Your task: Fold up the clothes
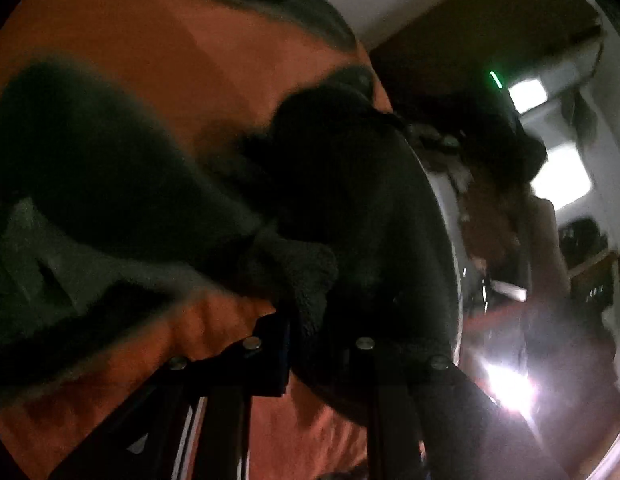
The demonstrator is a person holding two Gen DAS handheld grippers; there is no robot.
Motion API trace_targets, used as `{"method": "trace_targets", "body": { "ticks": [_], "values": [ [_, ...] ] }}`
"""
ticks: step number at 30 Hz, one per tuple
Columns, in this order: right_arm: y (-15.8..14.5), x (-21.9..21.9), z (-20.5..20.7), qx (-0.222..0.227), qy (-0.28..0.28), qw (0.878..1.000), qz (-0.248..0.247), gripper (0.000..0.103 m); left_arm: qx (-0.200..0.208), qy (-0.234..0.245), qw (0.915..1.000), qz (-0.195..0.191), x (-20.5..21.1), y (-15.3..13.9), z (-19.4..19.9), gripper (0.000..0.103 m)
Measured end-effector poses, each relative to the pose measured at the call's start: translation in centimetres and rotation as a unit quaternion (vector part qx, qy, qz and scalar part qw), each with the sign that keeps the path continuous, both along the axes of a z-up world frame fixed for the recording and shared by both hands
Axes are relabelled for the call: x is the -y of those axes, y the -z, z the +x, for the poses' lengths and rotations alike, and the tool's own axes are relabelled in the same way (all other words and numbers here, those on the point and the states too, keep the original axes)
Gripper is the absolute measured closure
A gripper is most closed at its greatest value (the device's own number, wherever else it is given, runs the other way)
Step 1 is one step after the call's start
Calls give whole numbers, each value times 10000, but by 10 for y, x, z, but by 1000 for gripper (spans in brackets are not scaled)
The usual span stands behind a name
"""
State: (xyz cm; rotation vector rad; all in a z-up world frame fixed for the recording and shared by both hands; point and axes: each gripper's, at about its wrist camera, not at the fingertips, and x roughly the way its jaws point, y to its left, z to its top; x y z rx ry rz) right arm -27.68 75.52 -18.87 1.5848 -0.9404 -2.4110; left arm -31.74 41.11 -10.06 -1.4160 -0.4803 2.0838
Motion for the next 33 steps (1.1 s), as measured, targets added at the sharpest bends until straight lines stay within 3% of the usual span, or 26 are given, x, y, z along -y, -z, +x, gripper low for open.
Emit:
{"method": "trace_targets", "body": {
  "ticks": [2, 5, 7, 11, 13, 15, 16, 20, 22, 26, 30, 33],
  "values": [
    [-27, -17, -9, -361, 333, 9986, -187, 100, -525, -232, 9983, -46, 7, -33, -29, 89],
    [-114, -52, -15, -1653, 949, 9816, -128, 103, -1363, -595, 9888, -87, 21, -107, -73, 89],
    [-158, -62, -14, -2088, 992, 9729, -91, 103, -1891, -802, 9786, -103, 31, -161, -91, 90],
    [-194, -39, -16, -2049, -124, 9783, -288, 103, -2762, -841, 9574, -95, 46, -235, -72, 90],
    [-175, -3, -17, -1737, -789, 9815, -167, 92, -2834, -829, 9554, -43, 59, -250, -54, 90],
    [-138, 29, -22, -1247, -1244, 9834, -438, 40, -2628, -769, 9618, 70, 72, -246, -43, 90],
    [-116, 42, -25, -1001, -1354, 9832, -703, 32, -2520, -706, 9651, 109, 81, -241, -36, 90],
    [-38, 78, -36, -159, -1492, 9716, -1830, 30, -2143, -432, 9756, 192, 133, -208, 11, 90],
    [0, 90, -47, 287, -1467, 9640, -2201, 23, -1945, -323, 9802, 176, 166, -184, 39, 90],
    [37, 111, -70, 833, -1745, 9579, -2122, 21, -1252, -665, 9899, -30, 228, -120, 72, 90],
    [27, 126, -55, 800, -1974, 9639, -1595, 21, -790, -1114, 9906, -19, 264, -73, 90, 90],
    [26, 123, -32, 910, -1997, 9640, -1501, 21, -697, -1150, 9909, 3, 272, -54, 105, 90]
  ]
}}
